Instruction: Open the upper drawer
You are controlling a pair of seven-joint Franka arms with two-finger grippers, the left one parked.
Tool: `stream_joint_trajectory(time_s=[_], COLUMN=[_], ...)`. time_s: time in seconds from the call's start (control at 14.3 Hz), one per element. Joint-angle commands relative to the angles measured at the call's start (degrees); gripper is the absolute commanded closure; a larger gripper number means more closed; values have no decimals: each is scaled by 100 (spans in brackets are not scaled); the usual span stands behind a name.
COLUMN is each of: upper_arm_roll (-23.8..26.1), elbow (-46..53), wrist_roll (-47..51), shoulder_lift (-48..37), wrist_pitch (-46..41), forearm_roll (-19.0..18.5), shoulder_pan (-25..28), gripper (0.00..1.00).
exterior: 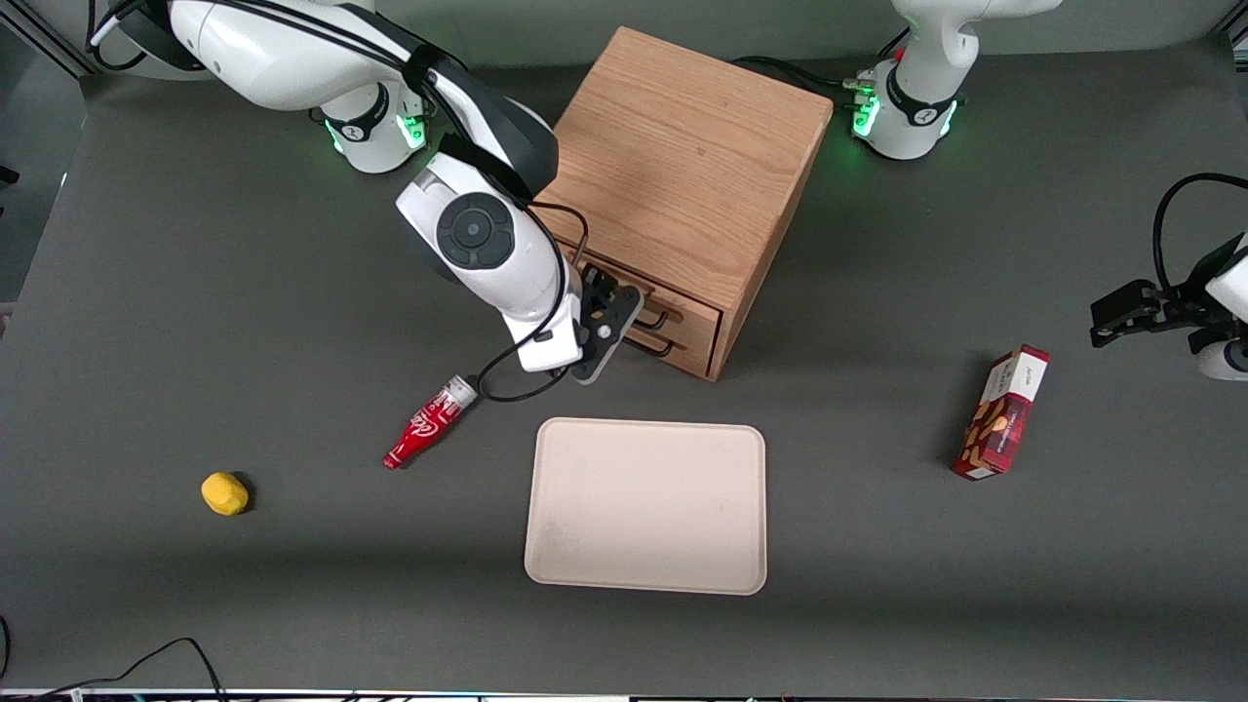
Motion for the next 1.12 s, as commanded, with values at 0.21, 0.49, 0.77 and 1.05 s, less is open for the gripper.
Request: stream_joint_trajectory(time_s=[0.21,0.49,0.77,1.05], upper_arm_roll=[-515,-990,-1324,-1729], elbow=[477,627,645,838], wrist_roll=[-395,-614,-623,-606], shoulder_lift=[71,115,229,238], wrist_pitch=[108,783,1434,1541], forearm_roll=[-208,-208,-173,370], shoulder_pan=[-46,-64,-125,-266], gripper=[0,0,0,0])
